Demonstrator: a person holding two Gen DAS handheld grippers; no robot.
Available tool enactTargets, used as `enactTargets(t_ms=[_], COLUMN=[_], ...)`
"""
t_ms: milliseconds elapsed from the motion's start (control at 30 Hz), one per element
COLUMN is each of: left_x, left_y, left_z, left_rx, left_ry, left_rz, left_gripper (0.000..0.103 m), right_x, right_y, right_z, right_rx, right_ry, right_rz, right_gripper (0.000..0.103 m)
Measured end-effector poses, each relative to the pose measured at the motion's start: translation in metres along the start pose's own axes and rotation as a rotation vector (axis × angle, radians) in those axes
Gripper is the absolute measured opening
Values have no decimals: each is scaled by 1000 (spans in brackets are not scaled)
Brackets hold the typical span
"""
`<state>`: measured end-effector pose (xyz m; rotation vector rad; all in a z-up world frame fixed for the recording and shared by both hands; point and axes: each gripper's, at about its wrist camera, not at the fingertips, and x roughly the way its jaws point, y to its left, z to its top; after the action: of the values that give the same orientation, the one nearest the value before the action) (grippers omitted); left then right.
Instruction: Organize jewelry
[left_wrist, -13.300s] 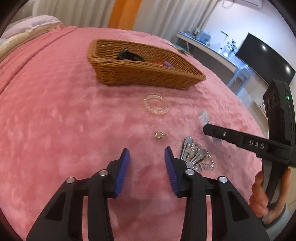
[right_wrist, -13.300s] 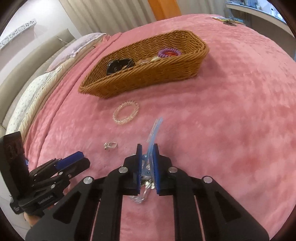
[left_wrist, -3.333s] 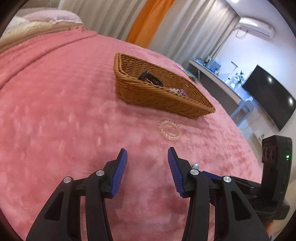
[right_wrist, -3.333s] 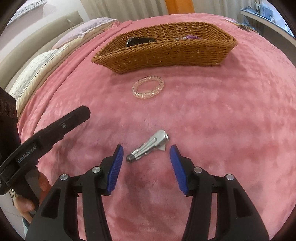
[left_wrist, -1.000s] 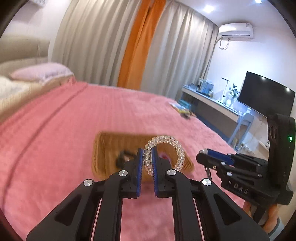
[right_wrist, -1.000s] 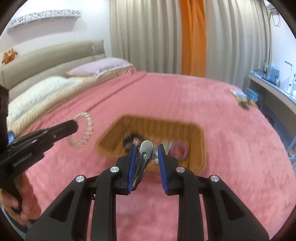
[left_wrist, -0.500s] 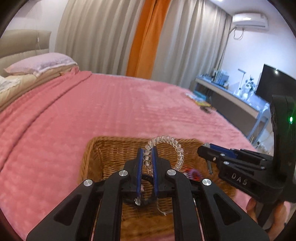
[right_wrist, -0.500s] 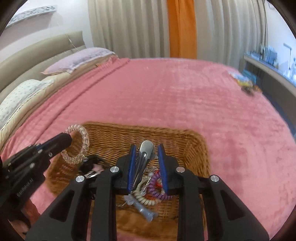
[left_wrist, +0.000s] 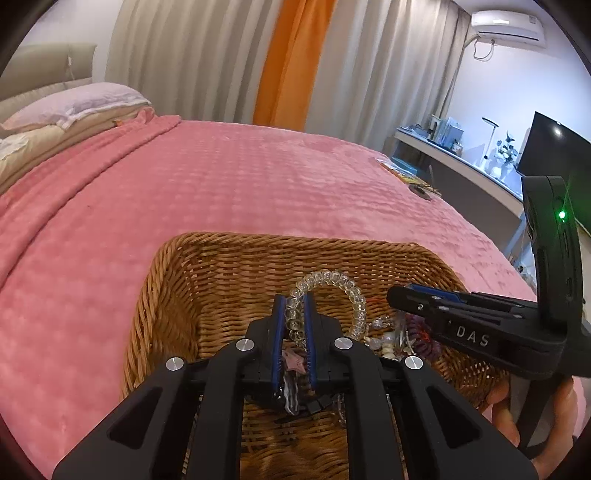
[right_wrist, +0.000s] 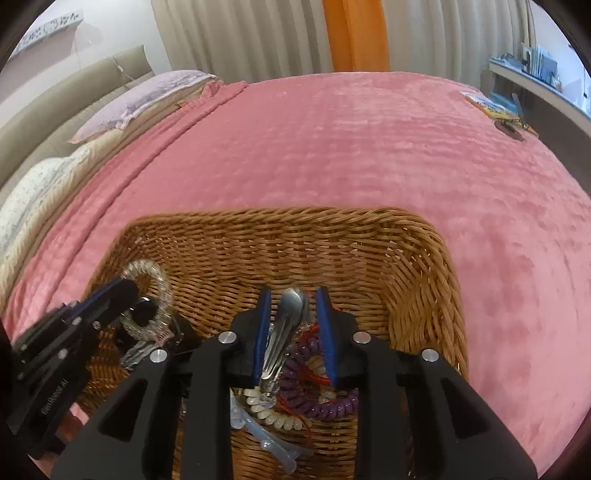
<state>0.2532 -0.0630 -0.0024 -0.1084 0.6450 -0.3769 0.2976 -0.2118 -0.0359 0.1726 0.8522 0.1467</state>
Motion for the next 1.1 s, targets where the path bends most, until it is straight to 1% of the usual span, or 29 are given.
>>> enactTargets(t_ms=[33, 67, 100, 167, 233, 300, 400, 533, 667, 733, 767, 800, 833, 900, 967, 1000, 1100], left_x=[-2, -6, -10, -20, -36, -57, -90, -131, -169, -188, -193, -201, -207, -218, -223, -225, -225], left_y=[0, 0, 0, -1, 1, 2, 3, 4, 0, -7, -10, -15, -19, -28, -38, -42, -45], left_z=[0, 0, -1, 0, 1, -1, -15, -38, -61, -74, -78, -84, -89, -101, -110, -115, -125], left_rx=[-1, -4, -6, -9, -29, -52, -75, -99, -79, -48, -36, -15, 0, 41, 87, 110, 124], left_ry=[-2, -10, -23, -36, -58, -83, -103, -129, -166, -193, -203, -222, -238, -291, -335, -355, -385], left_rz=[0, 4, 3, 4, 1, -5, -10, -30, -25, -14, -9, 6, 25, 85, 149, 180, 217], left_gripper=[18, 30, 32, 32, 36, 42, 42, 44, 45, 49, 53, 59, 62, 76, 80, 83, 89], right_x=[-4, -8, -13, -26, -41, -65, -101, -149, -183, -197, -203, -207, -213, -217, -218, -218, -213], right_y=[-1, -3, -3, -1, 0, 5, 13, 27, 42, 51, 55, 58, 62, 67, 75, 79, 81], right_z=[0, 0, 1, -1, -4, -10, -25, -60, -100, -122, -132, -140, -153, -169, -183, -188, -195], right_rx=[10, 14, 15, 10, 14, 10, -6, -19, -52, -79, -90, -95, -99, -111, -134, -141, -146], right_ry=[-9, -17, -31, -51, -64, -93, -148, -230, -315, -363, -385, -404, -435, -471, -507, -516, -521], right_rz=[6, 8, 9, 9, 24, 31, 27, 39, -2, -31, -45, -57, -71, -81, -124, -132, -142], right_gripper=[42, 49, 49, 49, 50, 50, 50, 50, 50, 50, 55, 58, 64, 66, 66, 66, 66])
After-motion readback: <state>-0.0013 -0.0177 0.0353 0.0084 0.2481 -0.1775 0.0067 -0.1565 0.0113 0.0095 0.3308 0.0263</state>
